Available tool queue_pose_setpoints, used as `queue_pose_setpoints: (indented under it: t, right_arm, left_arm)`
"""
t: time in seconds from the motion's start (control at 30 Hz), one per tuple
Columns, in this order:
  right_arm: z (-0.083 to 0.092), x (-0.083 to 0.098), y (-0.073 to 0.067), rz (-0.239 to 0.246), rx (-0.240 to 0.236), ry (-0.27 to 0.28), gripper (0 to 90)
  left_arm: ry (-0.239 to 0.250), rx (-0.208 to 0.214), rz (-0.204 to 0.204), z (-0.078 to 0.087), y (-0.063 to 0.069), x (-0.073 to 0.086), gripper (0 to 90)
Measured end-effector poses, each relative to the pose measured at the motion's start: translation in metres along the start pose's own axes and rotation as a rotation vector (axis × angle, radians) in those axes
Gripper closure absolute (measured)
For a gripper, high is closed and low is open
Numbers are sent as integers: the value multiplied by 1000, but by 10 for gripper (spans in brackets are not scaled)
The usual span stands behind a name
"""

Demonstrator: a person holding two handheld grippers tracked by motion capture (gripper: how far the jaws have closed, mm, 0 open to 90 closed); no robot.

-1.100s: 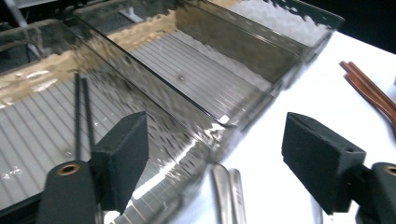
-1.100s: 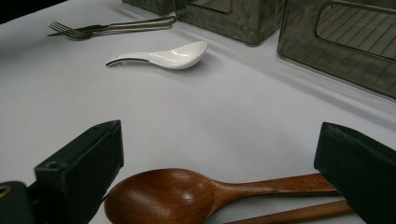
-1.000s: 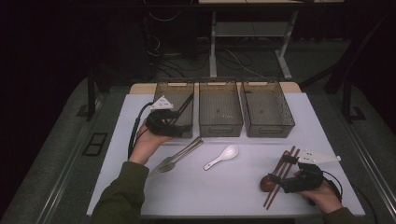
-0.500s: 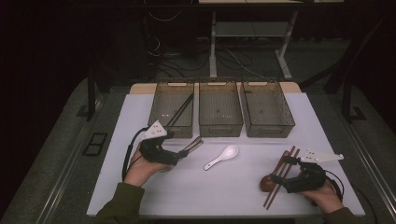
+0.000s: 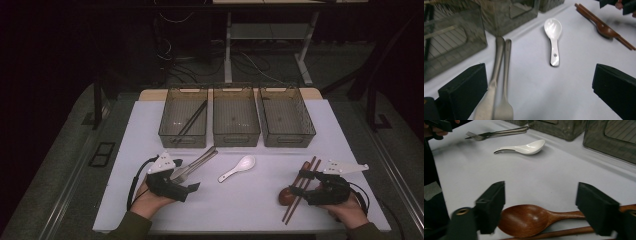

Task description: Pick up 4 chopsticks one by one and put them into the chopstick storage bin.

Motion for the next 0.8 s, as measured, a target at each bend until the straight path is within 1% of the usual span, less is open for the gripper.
queue_pose_setpoints:
  t: [0.03,0.07,0.13,0.17,0.23,0.3,0.37,0.4,0.47,0.57,0.63,0.7,0.8]
  right_arm:
    - [0,0,0,5,-8,-2,307]
    - [0,1,-1,6,-15,-8,329]
    - [0,3,-1,10,-20,-25,367]
    - [0,3,-1,11,-19,-32,381]
    - [1,4,-1,15,-19,-38,413]
    - [3,4,0,6,-6,-45,472]
    - [5,5,3,1,10,-54,549]
    - [6,6,4,0,8,-61,588]
    - [8,10,8,-5,17,-86,670]
    - [8,14,11,4,20,-117,800]
    - [7,16,12,21,14,-136,864]
    - [5,18,12,38,12,-153,891]
    - [2,21,11,43,10,-172,894]
  left_arm:
    - [9,2,0,0,3,2,0]
    - [2,4,-1,0,5,5,0]
    - [-11,3,-17,-2,9,9,0]
    - [-17,6,-25,-2,10,11,0]
    - [-22,15,-25,-4,12,13,0]
    - [-32,16,-28,-8,12,14,0]
    - [-47,16,-36,-10,12,17,0]
    - [-52,17,-39,-10,12,18,0]
    - [-52,18,-40,-10,13,18,0]
    - [-51,19,-39,-9,13,18,0]
    - [-48,22,-38,-9,13,18,0]
    - [-48,25,-41,-8,12,18,0]
    - [-46,27,-39,-8,13,17,0]
Point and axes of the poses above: each handheld gripper's, and its own axes: z roughly backward along the jaws, x roughly out of its underside, y roughly to its right, the point moved 8 cm from there along -z, roughly forward along the jaws
